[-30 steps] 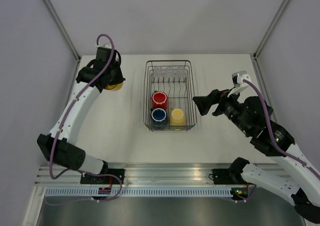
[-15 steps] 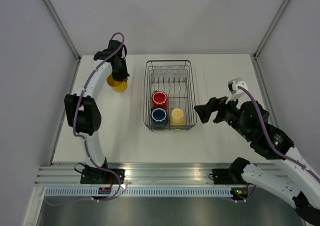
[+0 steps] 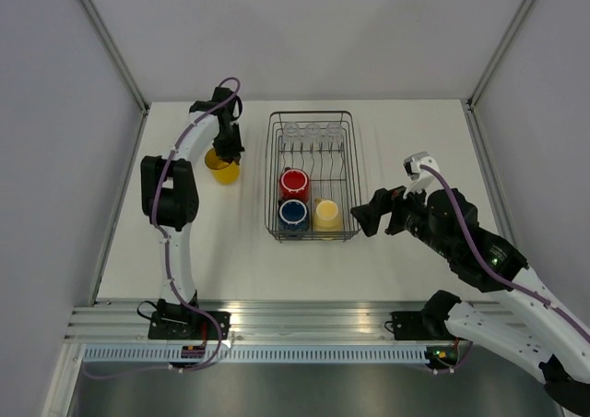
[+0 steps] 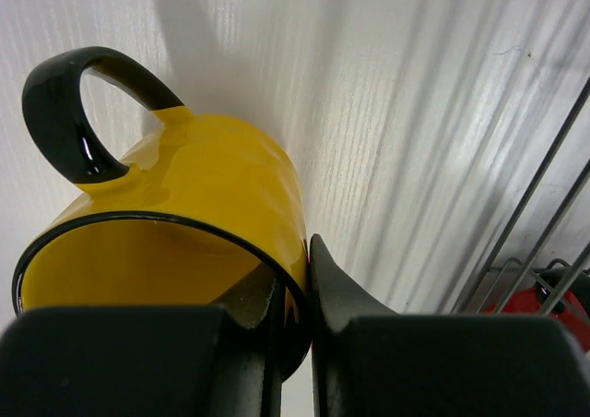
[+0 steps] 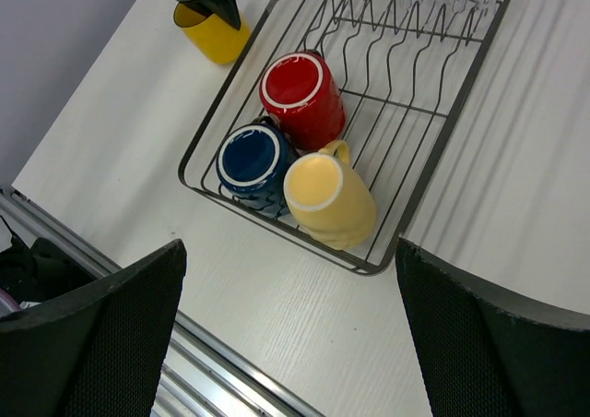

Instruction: Unload the cups from the dish rack

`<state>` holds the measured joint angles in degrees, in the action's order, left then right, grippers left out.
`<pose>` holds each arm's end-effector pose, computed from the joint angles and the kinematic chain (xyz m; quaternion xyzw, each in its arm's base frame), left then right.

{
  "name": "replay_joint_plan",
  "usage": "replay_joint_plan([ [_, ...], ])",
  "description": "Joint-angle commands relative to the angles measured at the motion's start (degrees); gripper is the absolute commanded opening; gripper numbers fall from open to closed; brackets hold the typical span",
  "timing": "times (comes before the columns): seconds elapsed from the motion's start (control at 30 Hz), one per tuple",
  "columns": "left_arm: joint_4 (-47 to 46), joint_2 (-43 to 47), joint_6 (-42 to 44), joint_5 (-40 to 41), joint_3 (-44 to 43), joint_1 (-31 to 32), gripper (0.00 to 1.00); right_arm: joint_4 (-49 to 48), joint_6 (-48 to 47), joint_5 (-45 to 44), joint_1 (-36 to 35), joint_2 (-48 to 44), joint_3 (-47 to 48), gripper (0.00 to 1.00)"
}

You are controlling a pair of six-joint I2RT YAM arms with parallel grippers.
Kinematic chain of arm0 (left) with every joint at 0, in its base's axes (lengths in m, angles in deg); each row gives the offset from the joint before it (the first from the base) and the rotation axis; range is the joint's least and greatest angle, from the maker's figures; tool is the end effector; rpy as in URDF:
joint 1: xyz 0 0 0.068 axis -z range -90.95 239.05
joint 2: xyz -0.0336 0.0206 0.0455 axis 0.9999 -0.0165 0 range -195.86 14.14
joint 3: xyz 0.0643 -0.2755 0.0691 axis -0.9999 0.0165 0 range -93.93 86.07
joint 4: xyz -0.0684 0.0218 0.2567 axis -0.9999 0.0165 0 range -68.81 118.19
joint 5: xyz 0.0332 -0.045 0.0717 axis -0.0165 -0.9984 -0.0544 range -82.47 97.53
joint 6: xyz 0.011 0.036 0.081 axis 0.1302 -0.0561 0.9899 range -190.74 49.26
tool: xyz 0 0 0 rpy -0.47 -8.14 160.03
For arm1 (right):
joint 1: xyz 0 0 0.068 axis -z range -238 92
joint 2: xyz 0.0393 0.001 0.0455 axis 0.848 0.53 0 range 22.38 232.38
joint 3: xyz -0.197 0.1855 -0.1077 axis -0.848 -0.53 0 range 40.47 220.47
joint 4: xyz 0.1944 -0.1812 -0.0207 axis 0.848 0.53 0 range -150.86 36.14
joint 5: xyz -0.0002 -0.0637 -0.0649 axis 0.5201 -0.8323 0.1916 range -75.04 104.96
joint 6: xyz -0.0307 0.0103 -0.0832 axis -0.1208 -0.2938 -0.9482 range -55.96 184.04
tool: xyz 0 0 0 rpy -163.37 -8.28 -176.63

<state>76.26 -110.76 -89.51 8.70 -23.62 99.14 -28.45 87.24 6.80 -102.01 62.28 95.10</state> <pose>0.4838 -0.0845 0.1932 -0.0764 0.9822 -0.0330 0.1684 0.1340 0.1137 0.3704 -0.1042 0.7997 0.2779 0.5219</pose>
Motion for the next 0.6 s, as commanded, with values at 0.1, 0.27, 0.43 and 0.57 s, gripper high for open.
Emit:
replay_joint_plan([
  [0.1, -0.9, -1.2, 1.5, 0.6, -2.6, -0.1, 0.03, -3.1, 0.6, 2.0, 0.1, 1.4, -1.1, 0.98],
  [0.27, -1.8, -2.0, 1.2, 0.3, -1.5, 0.0, 0.06, -3.3, 0.6, 2.5, 0.2, 1.7, -1.5, 0.98],
  [0.43, -1.8, -0.6, 1.1, 0.2, -1.1, 0.3, 0.27, -4.3, 0.4, 2.2, 0.2, 1.8, -2.1, 0.98],
  [0.57, -1.8, 2.2, 1.1, 0.1, -0.3, 0.4, 0.51, -5.1, 0.3, 2.2, 0.2, 3.6, -2.3, 0.98],
])
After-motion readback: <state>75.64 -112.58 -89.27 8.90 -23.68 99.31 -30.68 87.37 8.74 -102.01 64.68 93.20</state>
